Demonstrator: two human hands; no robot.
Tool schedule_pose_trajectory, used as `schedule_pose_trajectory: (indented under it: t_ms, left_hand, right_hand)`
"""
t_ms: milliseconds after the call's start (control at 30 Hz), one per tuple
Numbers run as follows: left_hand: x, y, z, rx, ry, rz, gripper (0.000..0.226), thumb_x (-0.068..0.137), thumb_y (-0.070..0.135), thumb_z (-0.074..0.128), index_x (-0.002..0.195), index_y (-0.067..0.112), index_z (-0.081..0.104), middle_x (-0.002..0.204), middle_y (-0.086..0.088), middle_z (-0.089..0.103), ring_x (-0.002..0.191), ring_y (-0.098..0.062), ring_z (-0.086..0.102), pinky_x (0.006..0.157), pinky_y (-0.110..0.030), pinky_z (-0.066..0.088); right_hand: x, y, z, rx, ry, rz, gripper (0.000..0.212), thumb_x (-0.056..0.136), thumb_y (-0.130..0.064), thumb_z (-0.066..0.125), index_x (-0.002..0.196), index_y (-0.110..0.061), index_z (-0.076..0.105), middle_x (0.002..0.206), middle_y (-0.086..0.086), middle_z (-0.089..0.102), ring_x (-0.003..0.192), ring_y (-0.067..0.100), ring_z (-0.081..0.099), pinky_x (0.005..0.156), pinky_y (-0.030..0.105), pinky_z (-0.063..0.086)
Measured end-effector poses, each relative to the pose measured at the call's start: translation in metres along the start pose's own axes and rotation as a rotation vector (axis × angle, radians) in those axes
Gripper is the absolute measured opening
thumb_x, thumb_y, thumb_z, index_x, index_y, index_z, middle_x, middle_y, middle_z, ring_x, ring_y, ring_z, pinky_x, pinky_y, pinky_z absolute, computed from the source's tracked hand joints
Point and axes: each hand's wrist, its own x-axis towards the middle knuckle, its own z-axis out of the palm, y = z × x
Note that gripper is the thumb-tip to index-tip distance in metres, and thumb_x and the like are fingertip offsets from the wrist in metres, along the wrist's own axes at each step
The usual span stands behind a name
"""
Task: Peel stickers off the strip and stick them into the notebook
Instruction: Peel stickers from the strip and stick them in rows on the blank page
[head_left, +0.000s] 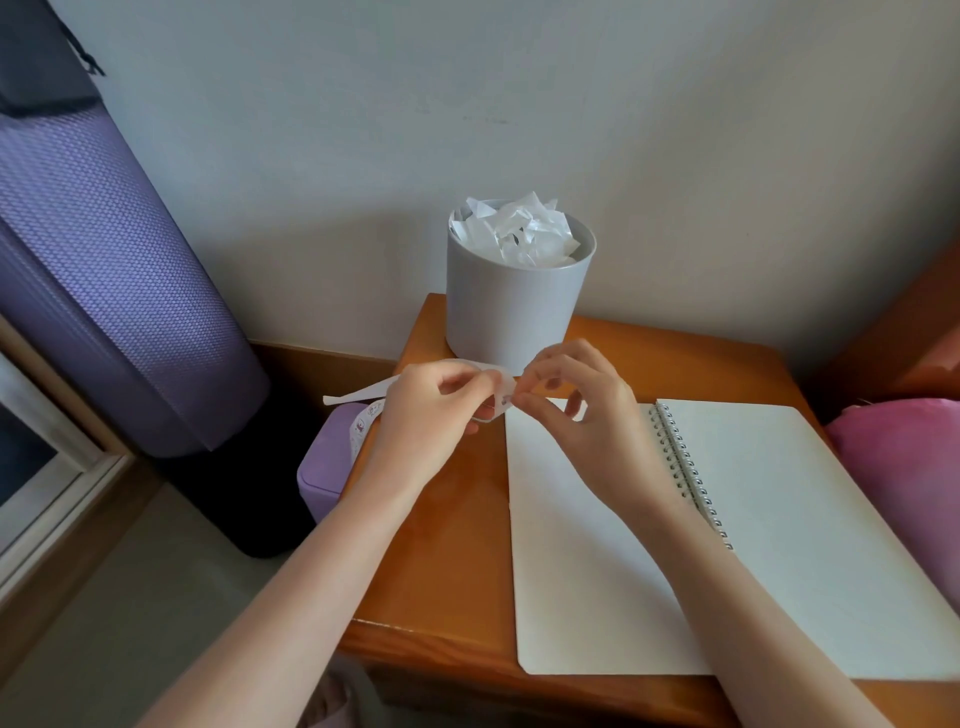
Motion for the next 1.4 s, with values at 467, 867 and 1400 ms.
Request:
schedule_pose_trajectory:
  t_ms: [467, 867, 1400]
  left_hand:
    - [0.003, -0.004, -0.010, 0.052, 0.088, 0.022, 0.019, 0.091, 0.030, 0.056, 0.103, 0.021, 0.066, 0.073, 0.012, 0.064, 0.071, -0.007, 0.064, 0.053, -0.003, 0.047]
    - [0.002, -0.003, -0.011, 0.029, 0.053, 0.044, 0.005, 0.090, 0.027, 0.057, 0.088, 0.030, 0.061, 0.069, 0.012, 0.064, 0.072, -0.007, 0.065, 0.062, -0.014, 0.051]
    - [0.003, -0.002, -0.009, 0.030, 0.041, 0.042, 0.004, 0.091, 0.027, 0.056, 0.092, 0.027, 0.060, 0.069, 0.014, 0.062, 0.064, 0.002, 0.063, 0.051, -0.001, 0.044]
  right_hand:
    - [0.030, 0.011, -0.013, 0.046, -0.213, 0.532, 0.009, 0.083, -0.024, 0.070, 0.083, -0.015, 0.073, 0.075, -0.005, 0.069, 0.058, 0.003, 0.056, 0.046, 0.014, 0.041]
    - [0.038, 0.018, 0.001, 0.029, -0.254, 0.575, 0.008, 0.082, -0.017, 0.070, 0.080, -0.011, 0.075, 0.076, 0.007, 0.069, 0.056, 0.007, 0.050, 0.048, 0.014, 0.039]
    - [0.031, 0.019, 0.013, -0.032, -0.129, 0.505, 0.010, 0.081, -0.009, 0.067, 0.073, -0.013, 0.071, 0.071, 0.000, 0.066, 0.057, 0.010, 0.052, 0.039, 0.008, 0.035]
